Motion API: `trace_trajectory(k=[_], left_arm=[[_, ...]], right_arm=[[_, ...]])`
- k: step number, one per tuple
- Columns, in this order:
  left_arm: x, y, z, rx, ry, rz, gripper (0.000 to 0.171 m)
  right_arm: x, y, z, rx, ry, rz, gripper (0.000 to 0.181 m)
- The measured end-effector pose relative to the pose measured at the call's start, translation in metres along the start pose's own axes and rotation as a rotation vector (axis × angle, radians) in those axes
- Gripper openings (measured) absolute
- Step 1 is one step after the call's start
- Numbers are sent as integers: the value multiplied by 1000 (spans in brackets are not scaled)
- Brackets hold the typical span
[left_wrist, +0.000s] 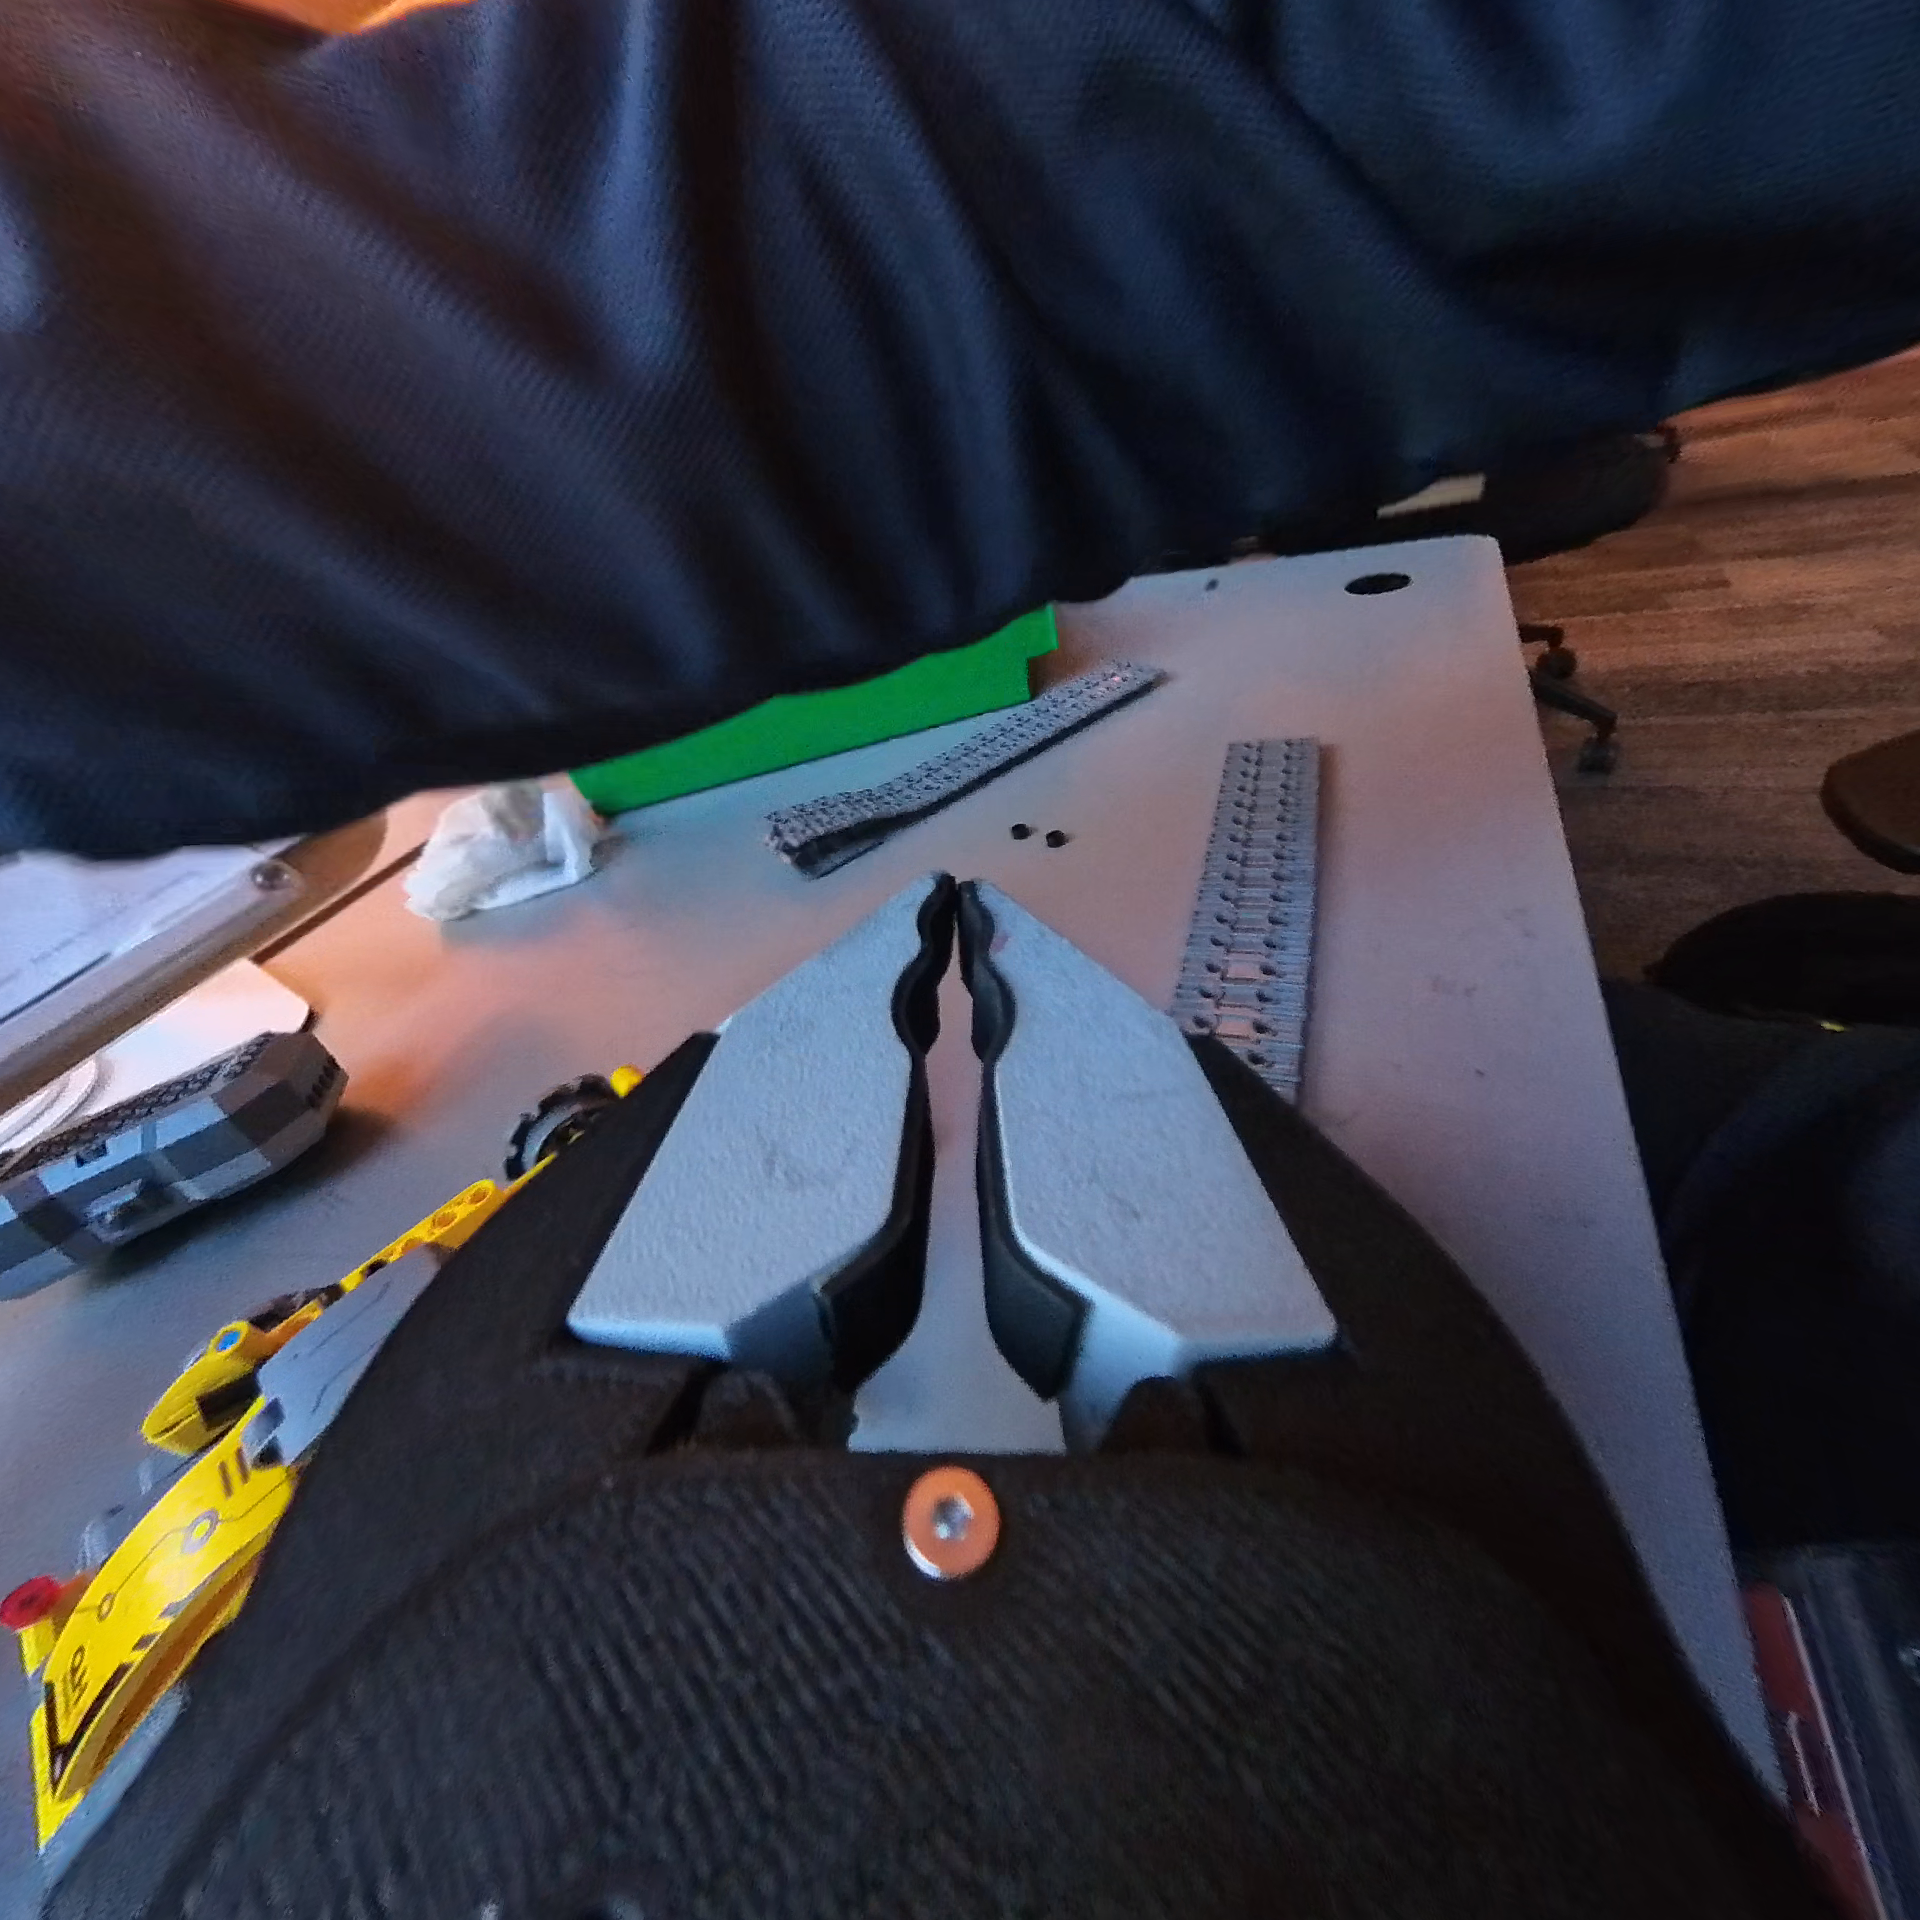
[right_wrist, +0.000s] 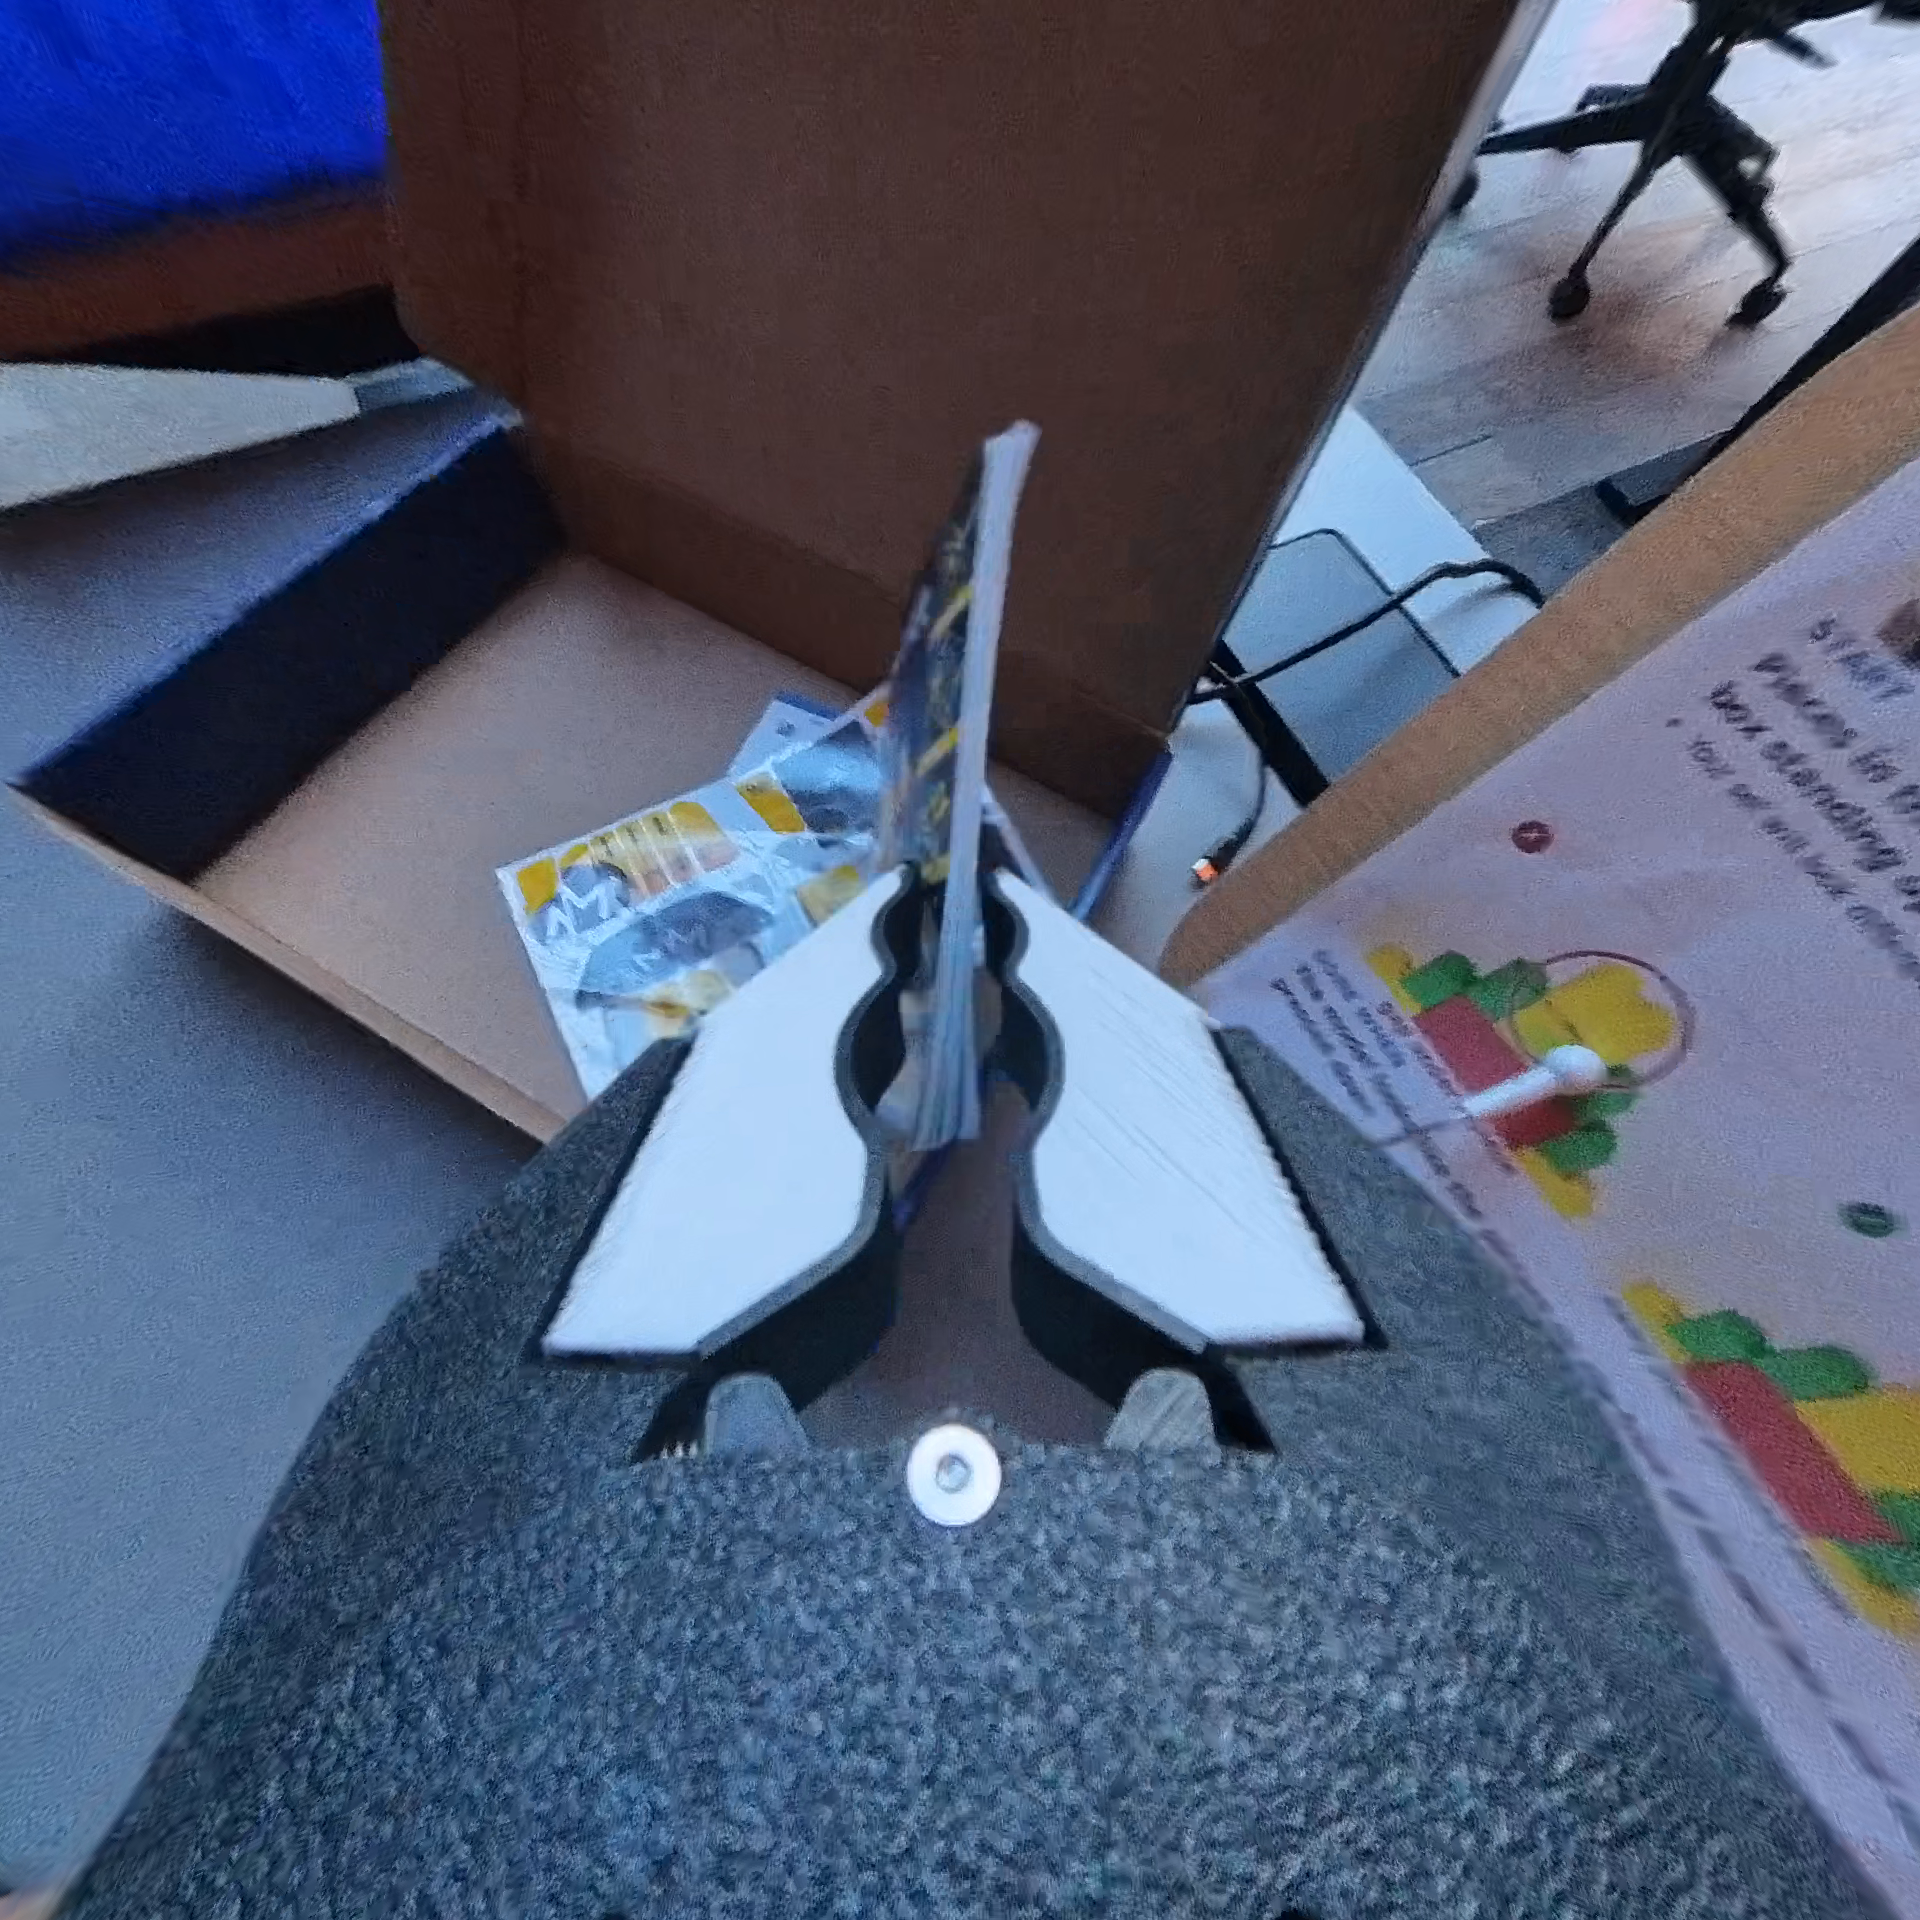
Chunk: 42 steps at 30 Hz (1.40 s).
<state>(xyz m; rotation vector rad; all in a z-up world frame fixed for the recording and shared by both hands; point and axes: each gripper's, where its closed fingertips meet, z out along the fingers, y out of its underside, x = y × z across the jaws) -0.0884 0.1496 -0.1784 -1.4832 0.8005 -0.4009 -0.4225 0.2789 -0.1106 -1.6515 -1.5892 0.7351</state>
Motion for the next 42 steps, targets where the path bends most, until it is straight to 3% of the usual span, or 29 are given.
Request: trace_trajectory(k=[3, 8, 12, 16, 20, 25, 30, 36, 39, 42], left_arm=[[-4, 1, 1, -8, -6, -31, 0], [-5, 3, 2, -15, -7, -37, 0], [-7, 3, 1, -12, -4, -59, 0], [-7, 0, -1, 7, -8, -57, 0], [-6, 1, 0, 3, -6, -46, 0], [-6, -1, -3, 15, -7, -57, 0], [-14, 6, -23, -22, -53, -70, 4], [-34, 31, -49, -222, -173, -111, 39], [-33, 38, -54, -233, -190, -139, 39], [-32, 42, -53, -267, -199, -112, 39]], right_arm=[[27, 12, -16, -82, 123, -119, 13], [59, 25, -36, -148, 162, -128, 15], [51, 26, -60, -113, 64, -91, 21], [40, 53, -104, -88, 31, -171, 25], [30, 103, -165, -48, -35, -160, 23], [42, 193, -232, -83, 51, -124, 22], [40, 274, -260, -67, 64, 106, 34], [46, 336, -294, -66, 178, 212, 40], [53, 378, -324, -152, 263, 216, 41], [47, 399, -349, -136, 245, 296, 40]])
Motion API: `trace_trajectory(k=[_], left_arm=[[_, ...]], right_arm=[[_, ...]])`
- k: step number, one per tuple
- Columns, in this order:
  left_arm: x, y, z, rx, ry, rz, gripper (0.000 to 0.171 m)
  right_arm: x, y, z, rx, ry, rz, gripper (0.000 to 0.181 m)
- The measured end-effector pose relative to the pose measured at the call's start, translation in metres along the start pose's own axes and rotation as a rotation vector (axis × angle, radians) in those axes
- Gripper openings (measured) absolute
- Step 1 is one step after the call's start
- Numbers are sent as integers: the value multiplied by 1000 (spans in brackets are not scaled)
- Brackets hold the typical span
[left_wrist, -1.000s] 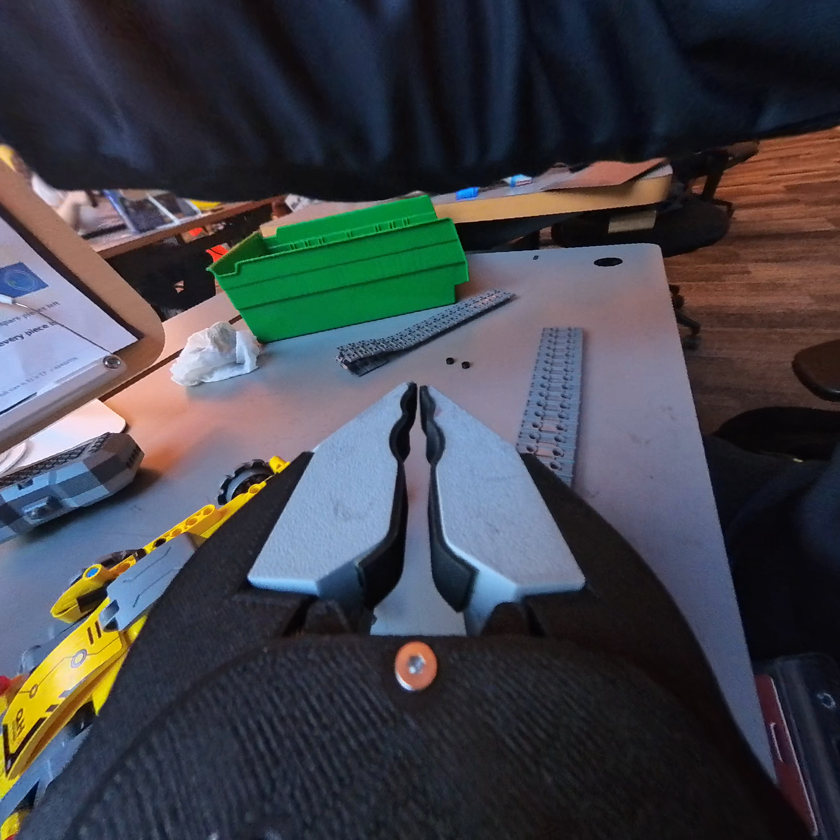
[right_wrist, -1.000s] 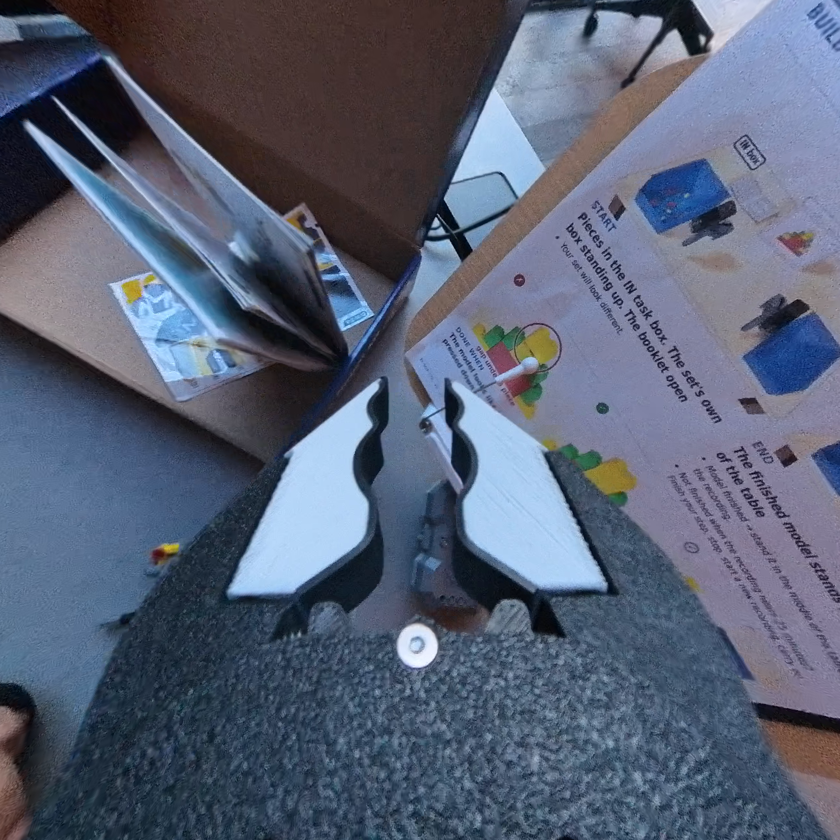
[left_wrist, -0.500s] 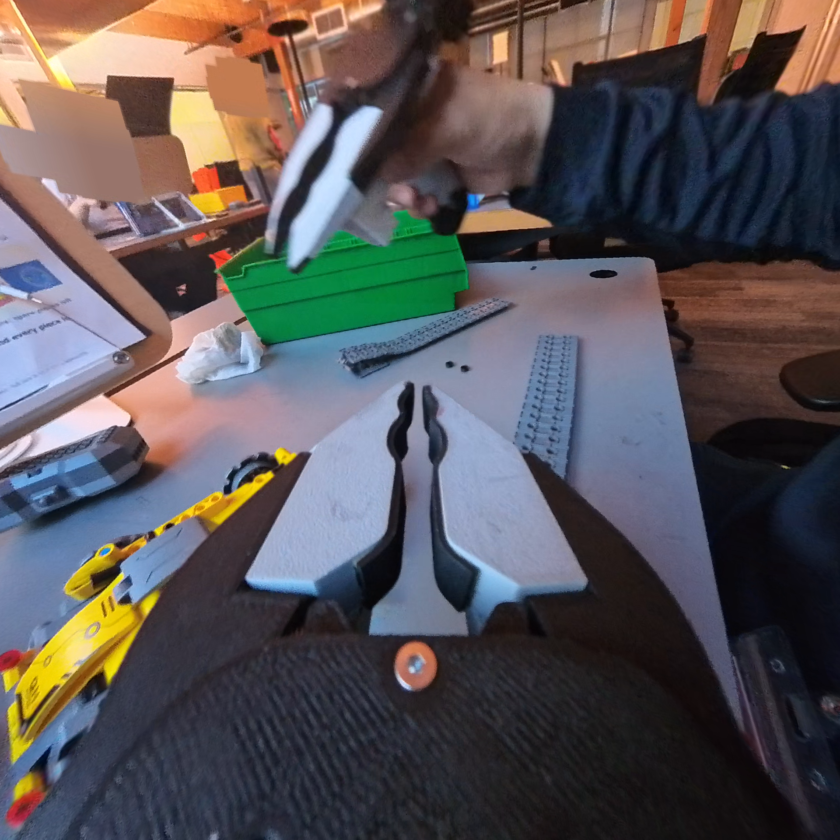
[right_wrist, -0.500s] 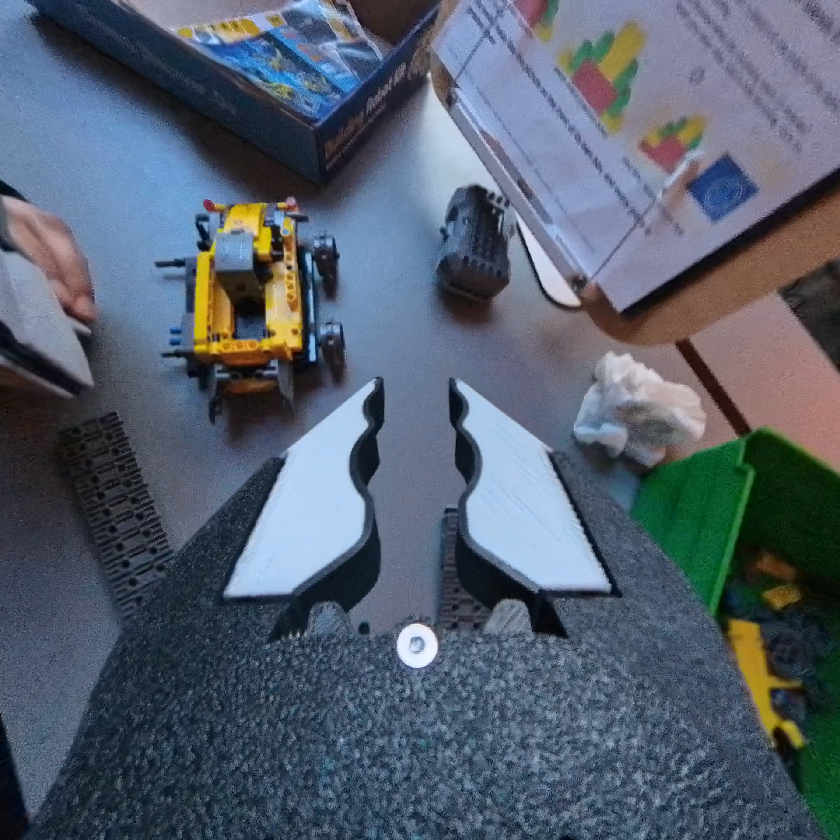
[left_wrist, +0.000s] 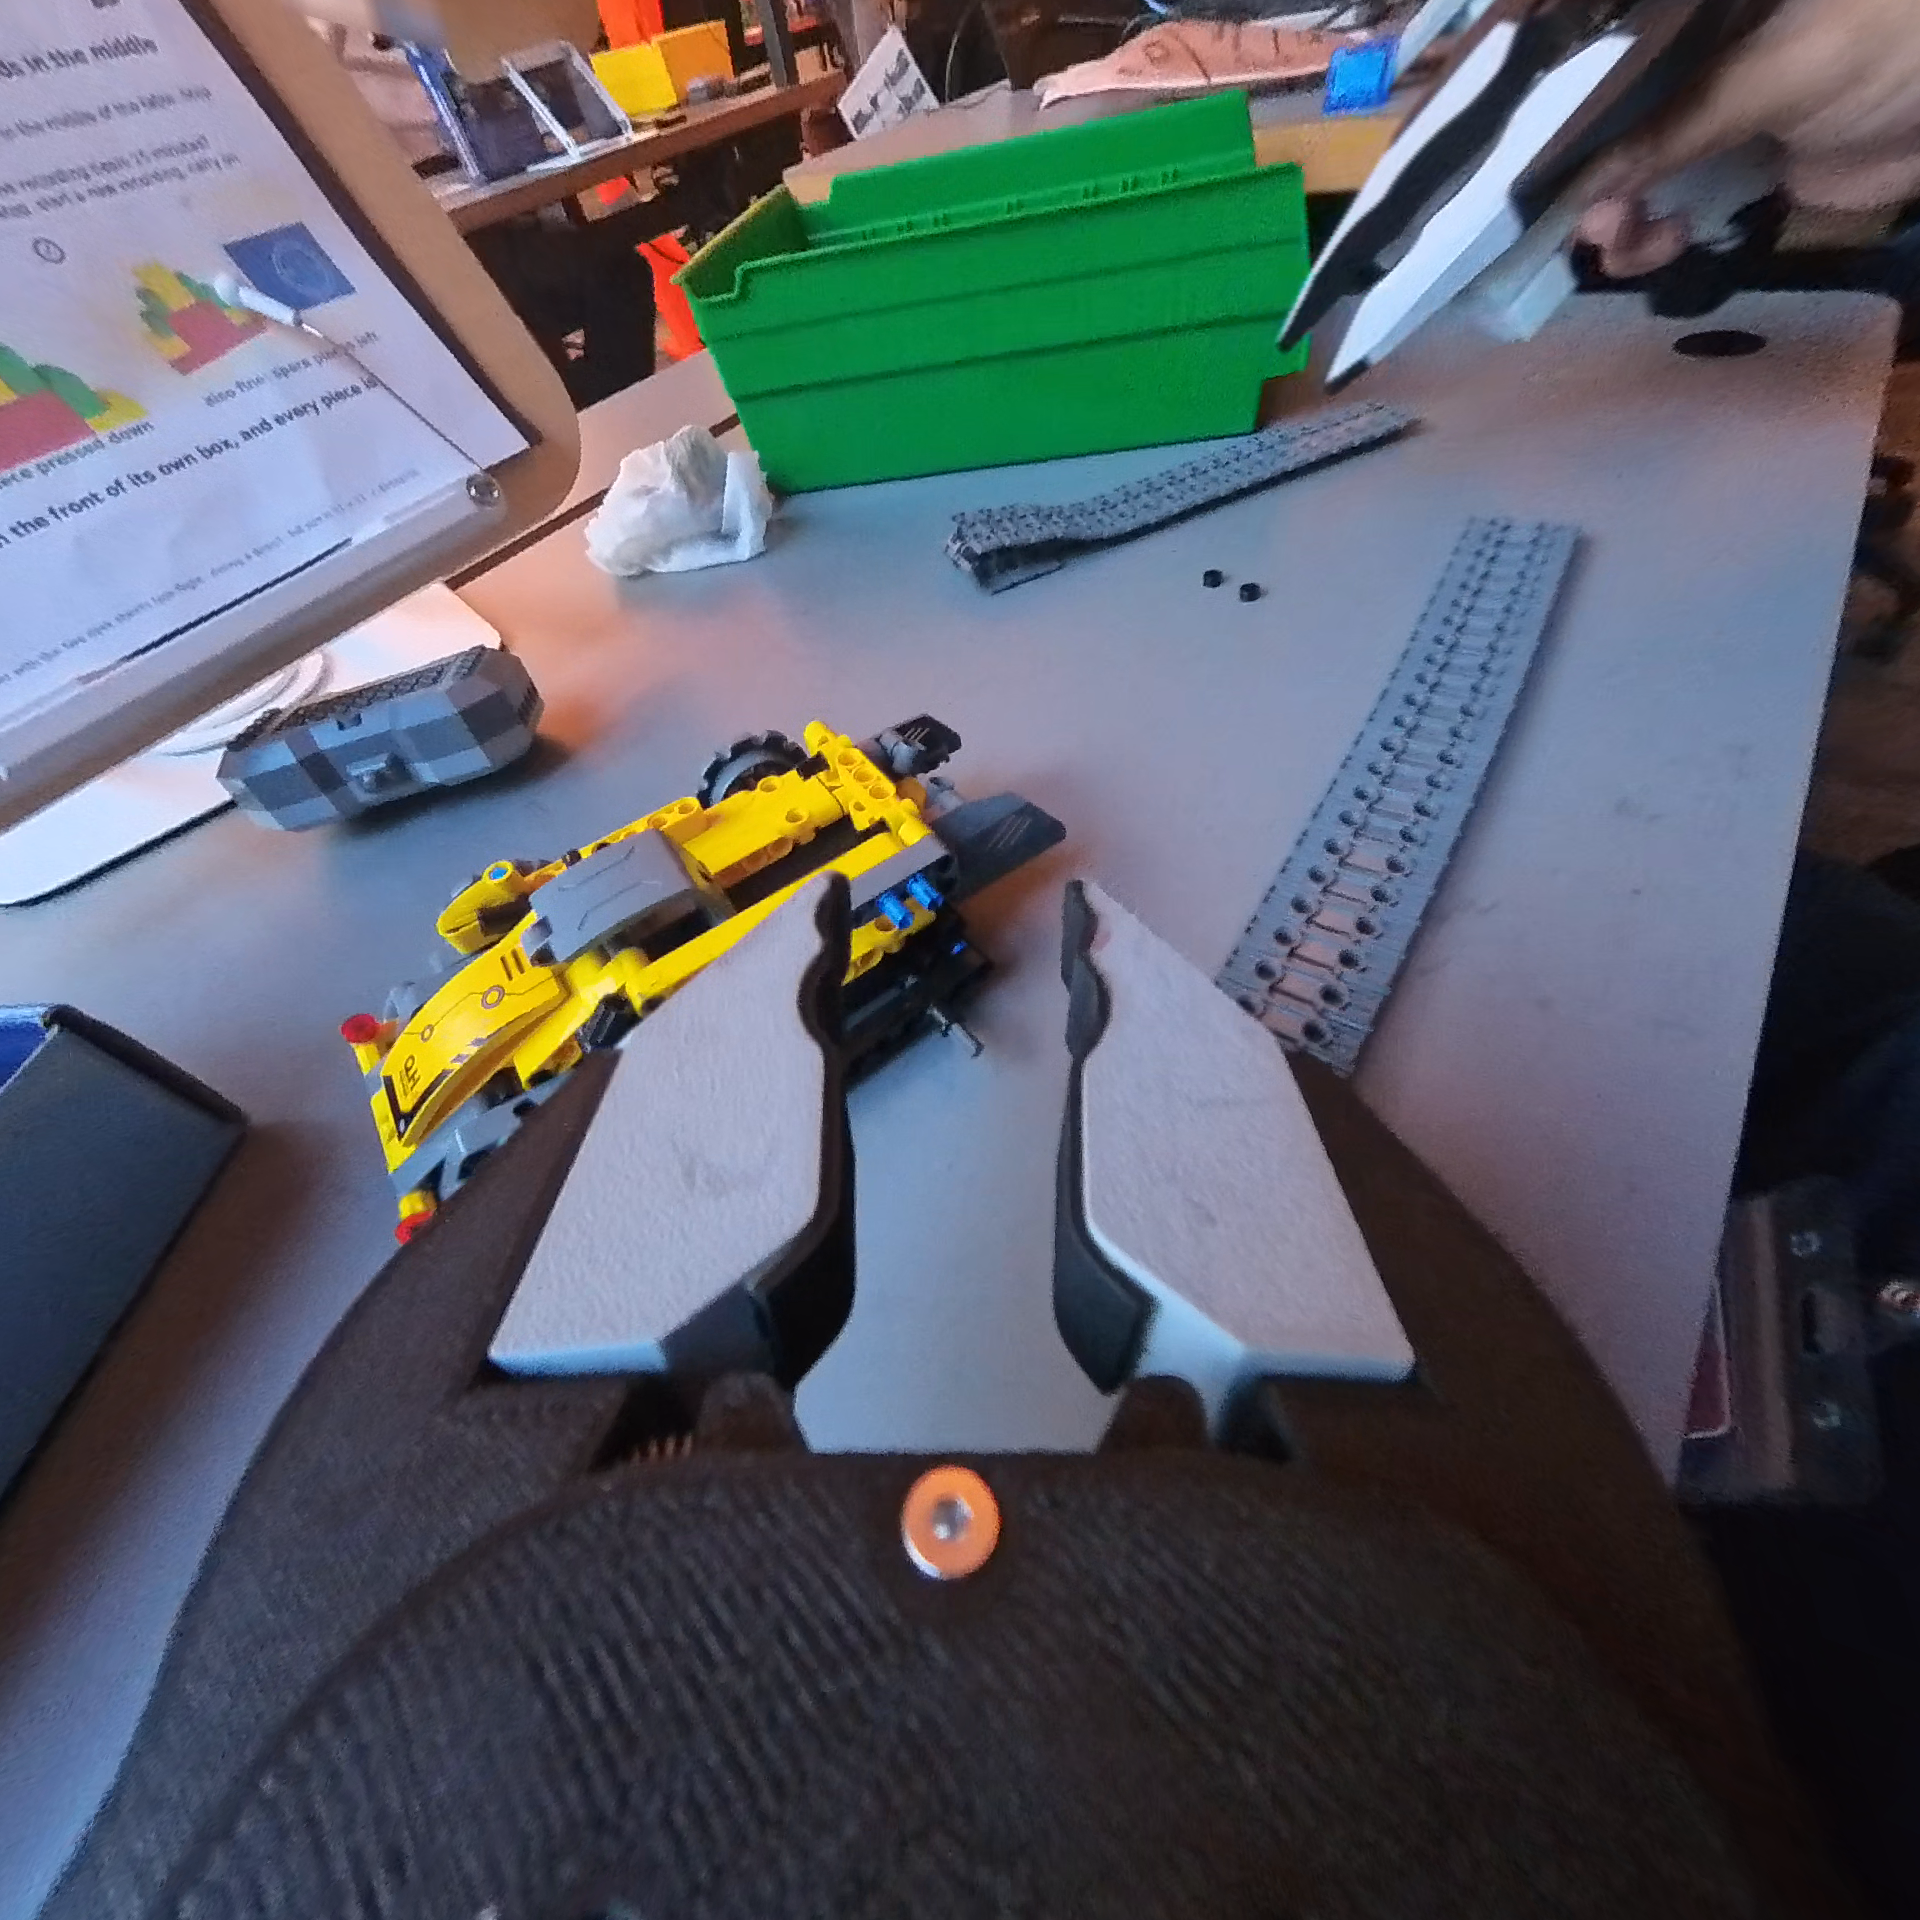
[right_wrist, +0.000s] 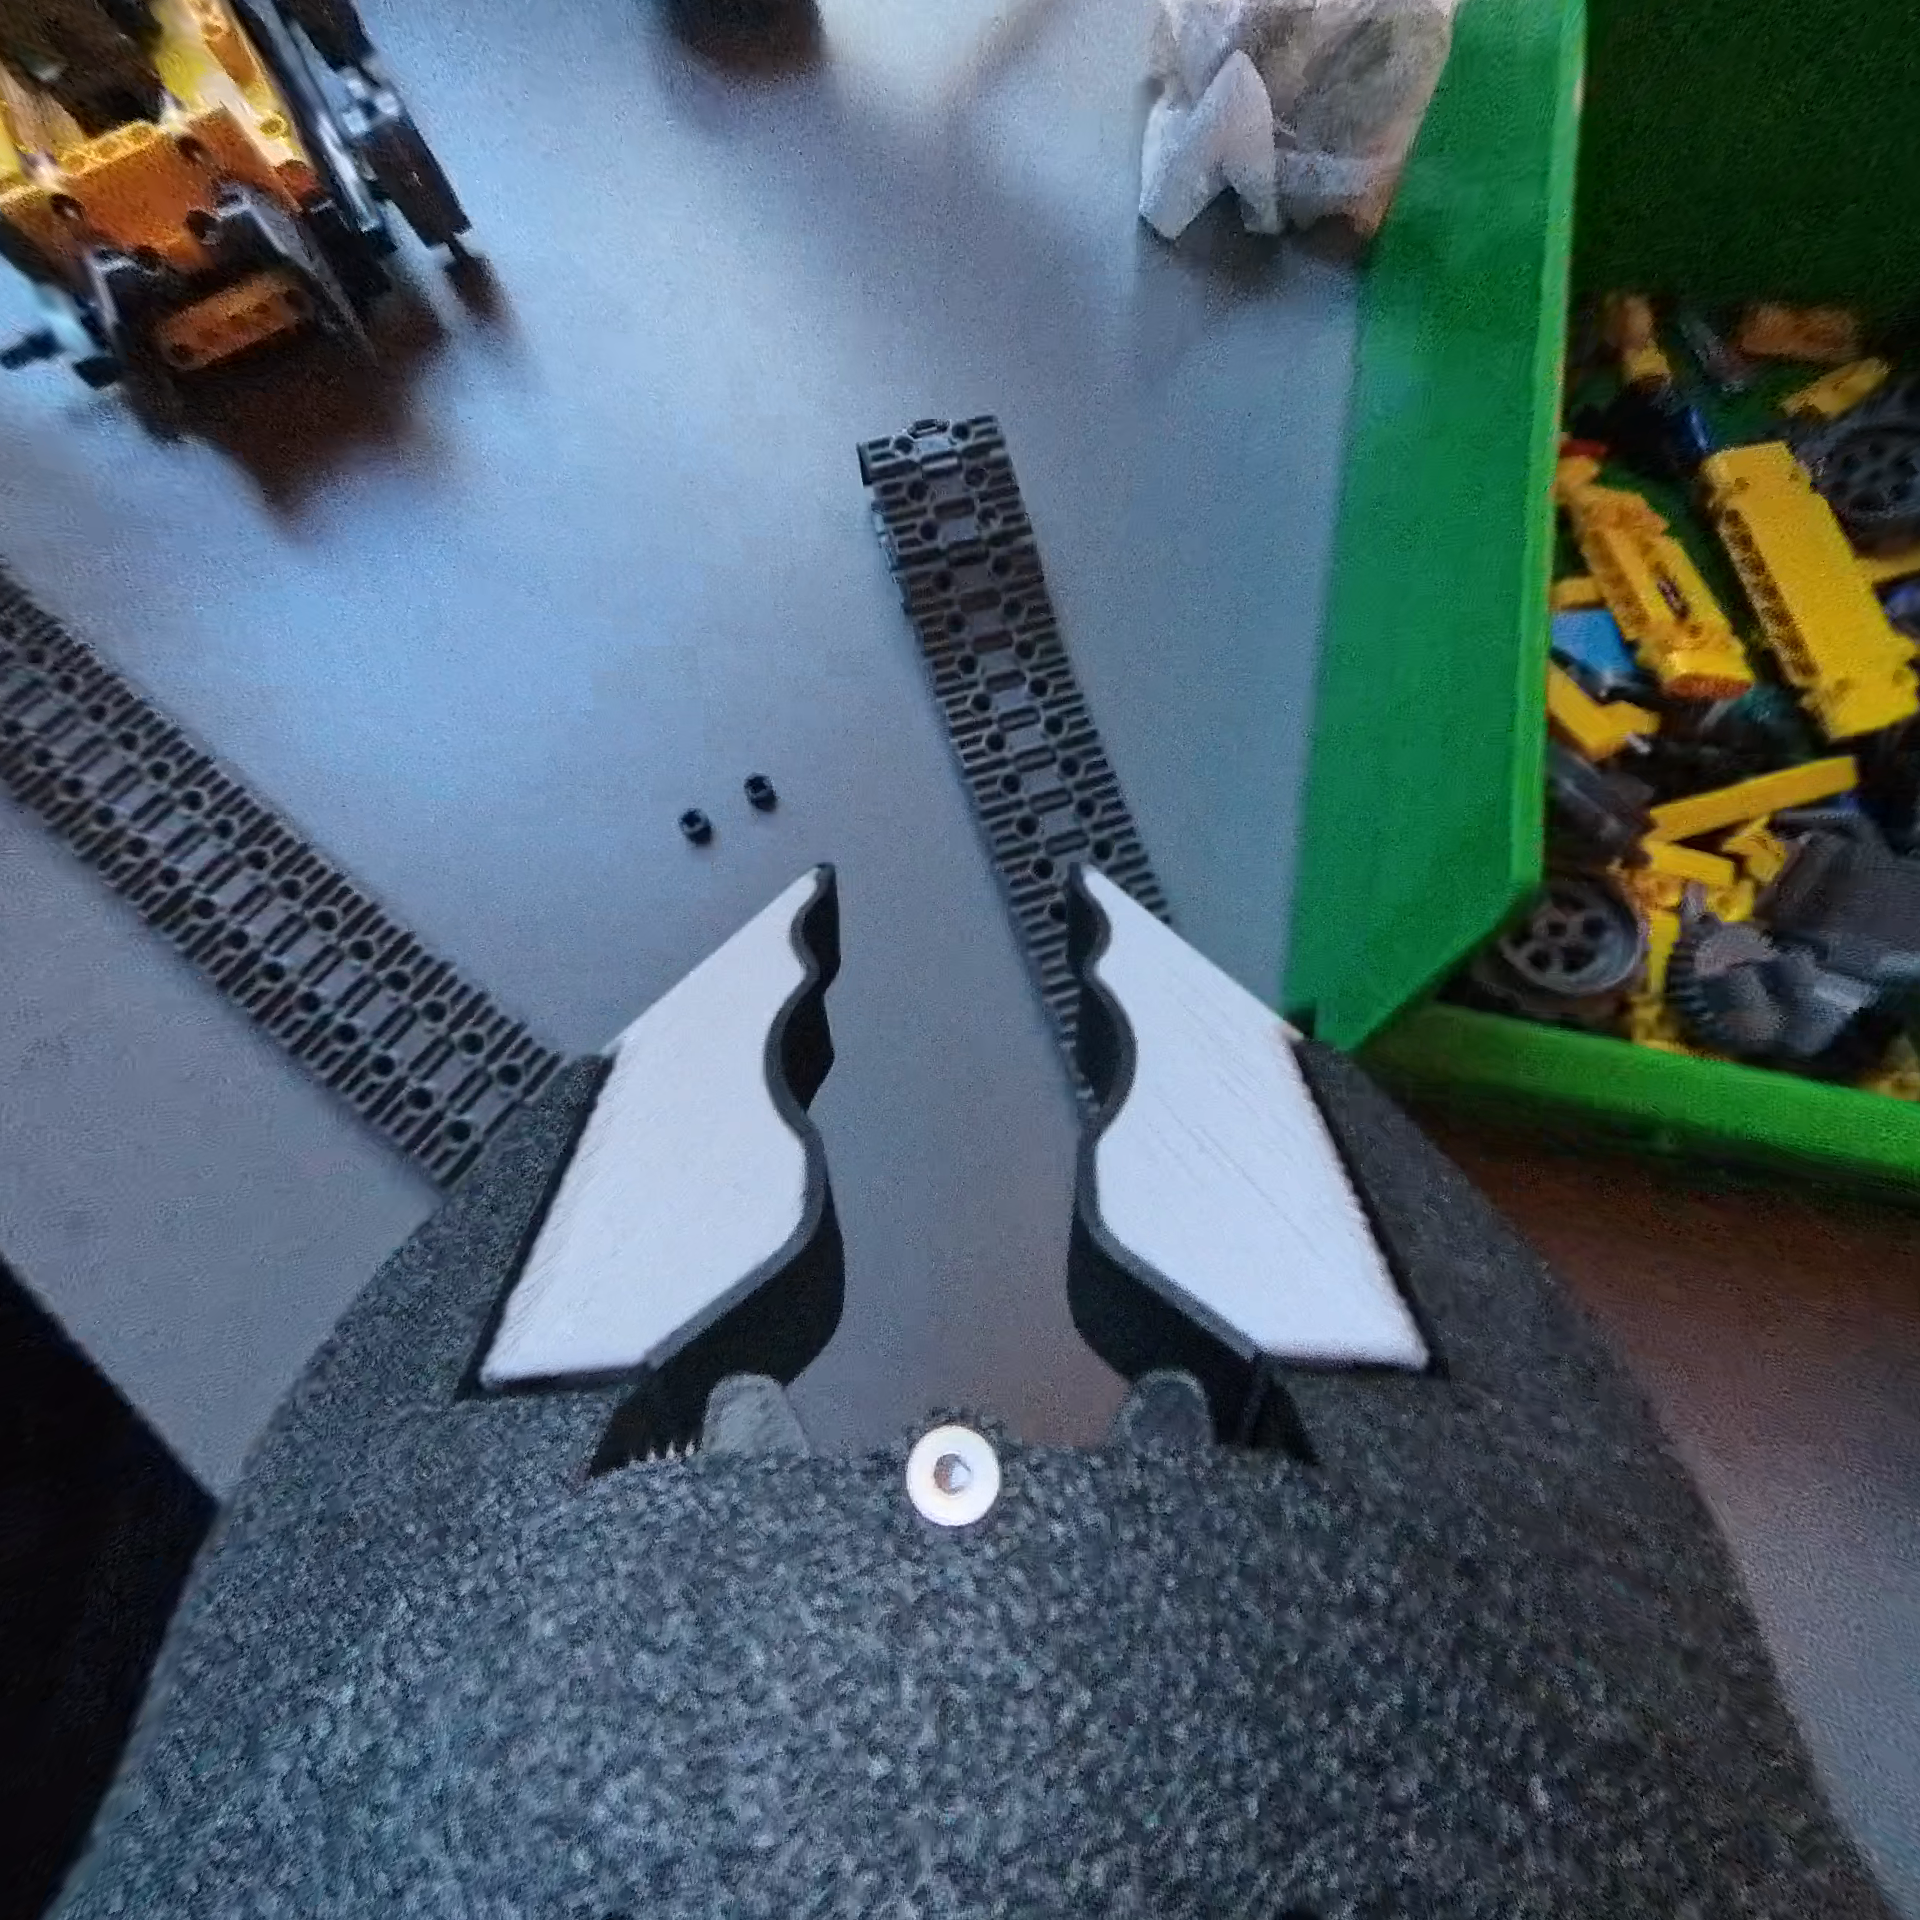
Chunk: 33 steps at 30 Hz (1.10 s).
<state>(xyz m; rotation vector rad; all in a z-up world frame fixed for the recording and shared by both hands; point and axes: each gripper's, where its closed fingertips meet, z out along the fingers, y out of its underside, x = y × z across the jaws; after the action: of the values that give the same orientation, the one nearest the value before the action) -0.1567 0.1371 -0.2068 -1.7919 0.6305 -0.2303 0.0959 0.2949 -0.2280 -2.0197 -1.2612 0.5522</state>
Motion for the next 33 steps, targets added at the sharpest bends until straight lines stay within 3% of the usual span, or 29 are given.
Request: trace_trajectory(k=[5, 11, 14, 18, 22, 29, 33], left_arm=[[13, -7, 3, -31, 68, 71, 39], [-17, -2, -8, -114, -31, 151, 39], [-24, -2, -12, -113, -47, 128, 38], [-20, 11, -8, -101, -41, 103, 34], [-14, 23, -2, -115, -23, 90, 33], [-12, 25, 1, -130, -23, 128, 27], [-11, 27, 3, -144, -1, 111, 27]], right_arm=[[-27, 7, -16, 70, -116, -29, 36], [-67, 2, 14, 68, -185, -129, 33], [-54, 9, 27, 0, -91, -202, 33], [-53, 7, 32, 12, -154, -156, 35], [-52, 10, 42, -27, -190, -149, 20], [-64, 10, 60, -46, -203, -181, 16], [-66, 10, 64, -49, -221, -177, 3]])
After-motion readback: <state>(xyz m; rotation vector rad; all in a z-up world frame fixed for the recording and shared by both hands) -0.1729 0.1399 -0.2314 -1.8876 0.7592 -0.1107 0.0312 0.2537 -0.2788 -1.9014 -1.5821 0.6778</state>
